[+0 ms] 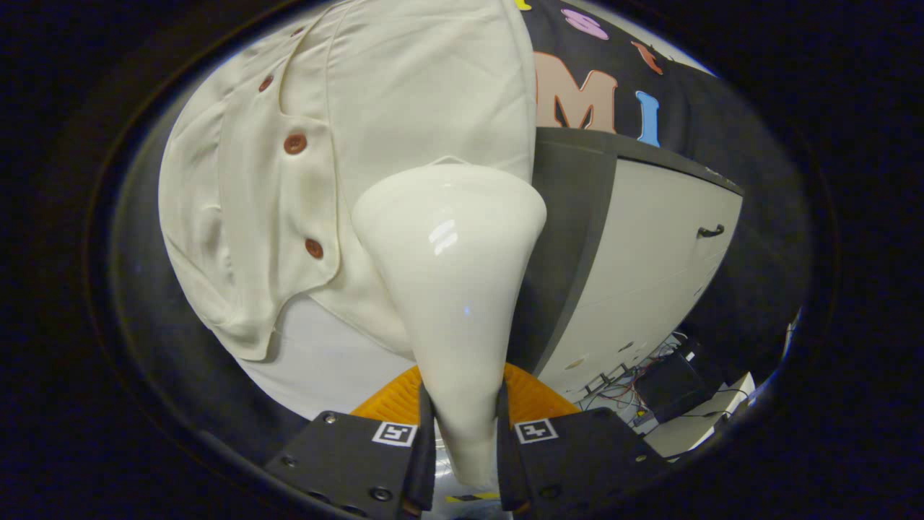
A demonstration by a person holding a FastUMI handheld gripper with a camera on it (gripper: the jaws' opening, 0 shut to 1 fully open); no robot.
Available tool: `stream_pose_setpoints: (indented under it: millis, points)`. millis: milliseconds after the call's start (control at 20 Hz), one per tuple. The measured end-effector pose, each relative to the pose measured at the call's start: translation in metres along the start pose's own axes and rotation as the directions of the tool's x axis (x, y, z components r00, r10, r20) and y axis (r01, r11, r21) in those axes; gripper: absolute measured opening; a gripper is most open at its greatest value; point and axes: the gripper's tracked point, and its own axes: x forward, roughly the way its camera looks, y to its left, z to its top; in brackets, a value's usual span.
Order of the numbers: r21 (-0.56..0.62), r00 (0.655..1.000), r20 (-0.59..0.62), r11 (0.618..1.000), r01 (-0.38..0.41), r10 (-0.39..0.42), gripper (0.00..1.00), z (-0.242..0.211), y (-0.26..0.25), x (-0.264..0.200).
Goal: Iron the clothes twice with a garment steamer, once on the left side and once on the right side.
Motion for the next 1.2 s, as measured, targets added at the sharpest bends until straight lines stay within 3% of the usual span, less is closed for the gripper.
stream_pose_setpoints:
  millis: [350,550,950,1200]
  points:
    - [0.057,0.997,-0.031,0.996,0.067,-0.065,0.35,-0.036,-0.006,-0.001]
    - [0.026,0.995,-0.079,0.997,0.067,-0.065,0.35,-0.057,-0.004,-0.015]
    - [0.03,0.996,-0.091,0.999,0.014,-0.012,0.35,-0.088,0.009,-0.058]
    - [-0.003,0.996,-0.084,0.999,-0.041,0.04,0.35,-0.102,0.014,-0.108]
